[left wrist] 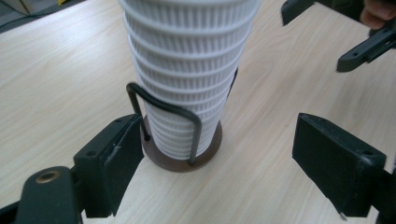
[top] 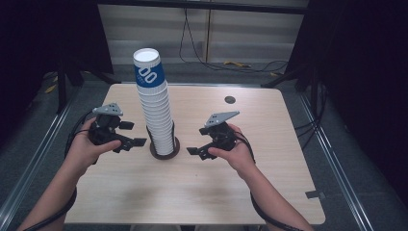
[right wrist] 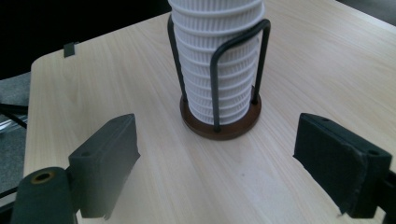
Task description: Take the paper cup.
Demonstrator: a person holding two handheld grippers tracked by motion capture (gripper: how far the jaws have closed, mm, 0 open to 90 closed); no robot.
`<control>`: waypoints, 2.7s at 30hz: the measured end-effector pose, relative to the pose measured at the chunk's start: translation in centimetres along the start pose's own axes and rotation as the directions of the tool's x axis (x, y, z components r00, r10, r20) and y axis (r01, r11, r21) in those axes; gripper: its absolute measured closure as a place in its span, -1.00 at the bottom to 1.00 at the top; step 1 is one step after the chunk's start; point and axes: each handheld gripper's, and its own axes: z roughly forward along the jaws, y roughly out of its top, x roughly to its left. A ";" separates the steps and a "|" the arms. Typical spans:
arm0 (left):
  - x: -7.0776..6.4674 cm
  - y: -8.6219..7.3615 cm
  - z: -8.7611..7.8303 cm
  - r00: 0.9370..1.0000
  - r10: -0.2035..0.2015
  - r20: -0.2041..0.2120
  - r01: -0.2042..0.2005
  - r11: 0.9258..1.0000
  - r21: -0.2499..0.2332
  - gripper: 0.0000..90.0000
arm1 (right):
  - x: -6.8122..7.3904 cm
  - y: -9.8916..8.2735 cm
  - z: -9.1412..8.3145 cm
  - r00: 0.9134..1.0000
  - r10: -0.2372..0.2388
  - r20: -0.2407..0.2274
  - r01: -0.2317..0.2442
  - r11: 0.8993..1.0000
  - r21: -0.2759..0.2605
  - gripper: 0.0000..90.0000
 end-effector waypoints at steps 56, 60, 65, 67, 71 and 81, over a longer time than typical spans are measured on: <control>0.4 11.8 -3.7 0.995 0.066 -0.069 -0.074 0.990 -0.121 -0.65 | 0.0 11.8 1.3 0.999 -0.047 -0.014 0.045 0.987 -0.156 -0.74; 0.4 12.1 -3.7 0.996 0.067 -0.065 -0.075 0.989 -0.128 -0.65 | 0.0 12.2 1.4 0.999 -0.042 -0.009 0.040 0.986 -0.160 -0.74; 0.5 12.4 -3.5 0.996 0.066 -0.053 -0.073 0.989 -0.131 -0.65 | -0.2 12.8 1.8 0.999 -0.035 -0.013 0.032 0.985 -0.168 -0.76; 0.5 12.5 -3.5 0.996 0.071 -0.054 -0.078 0.988 -0.135 -0.65 | -0.2 12.9 1.8 0.999 -0.030 -0.015 0.026 0.983 -0.184 -0.76; 0.5 12.5 -3.1 0.996 0.073 -0.044 -0.078 0.987 -0.140 -0.65 | -0.3 13.1 2.2 0.999 -0.031 -0.023 0.026 0.980 -0.199 -0.76; 0.6 12.4 -2.1 0.996 0.076 -0.035 -0.081 0.986 -0.149 -0.70 | 0.0 13.7 2.9 0.999 -0.028 -0.040 0.018 0.972 -0.232 -0.76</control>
